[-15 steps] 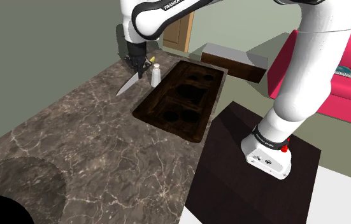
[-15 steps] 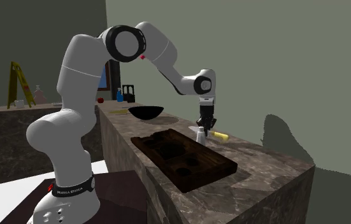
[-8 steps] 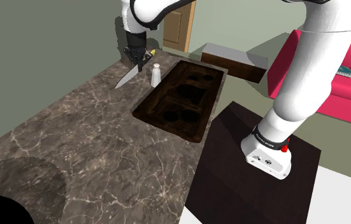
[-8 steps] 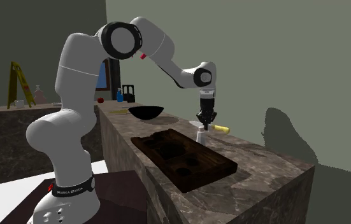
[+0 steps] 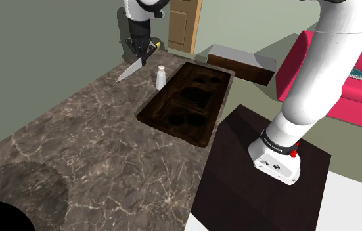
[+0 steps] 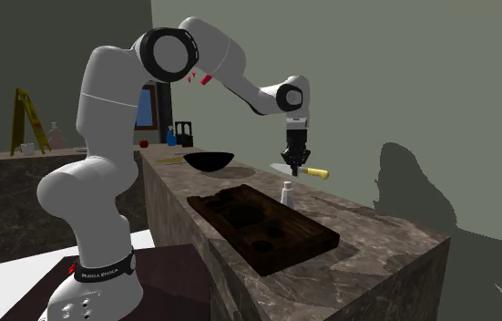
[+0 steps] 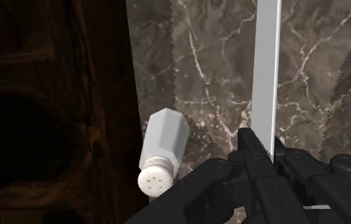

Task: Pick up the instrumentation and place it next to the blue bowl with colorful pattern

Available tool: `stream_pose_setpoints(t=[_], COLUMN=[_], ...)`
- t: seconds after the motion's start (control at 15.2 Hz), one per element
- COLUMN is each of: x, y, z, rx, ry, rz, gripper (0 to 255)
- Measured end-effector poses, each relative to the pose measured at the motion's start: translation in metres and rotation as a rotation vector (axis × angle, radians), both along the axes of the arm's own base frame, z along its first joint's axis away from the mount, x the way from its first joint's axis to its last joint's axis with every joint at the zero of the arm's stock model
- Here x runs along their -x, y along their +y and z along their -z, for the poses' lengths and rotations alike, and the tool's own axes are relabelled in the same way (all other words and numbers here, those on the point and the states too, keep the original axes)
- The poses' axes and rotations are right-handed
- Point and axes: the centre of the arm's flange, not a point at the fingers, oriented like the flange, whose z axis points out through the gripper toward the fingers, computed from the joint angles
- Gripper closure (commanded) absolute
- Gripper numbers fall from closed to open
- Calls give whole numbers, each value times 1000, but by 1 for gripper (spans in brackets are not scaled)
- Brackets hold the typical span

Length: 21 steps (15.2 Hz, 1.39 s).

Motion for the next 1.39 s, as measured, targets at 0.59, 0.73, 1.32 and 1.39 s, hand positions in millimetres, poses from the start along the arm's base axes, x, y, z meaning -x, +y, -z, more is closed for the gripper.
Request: stream_pose_setpoints(t=[0.59,0.73,1.32,1.39], x=[-1,-1,75,86], y=[0,0,70,79], z=[-48,-56,-61,-58], rx=[0,0,0,0], ry=[0,0,0,0], rz=[0,0,-1,-1], gripper=[255,255,255,255])
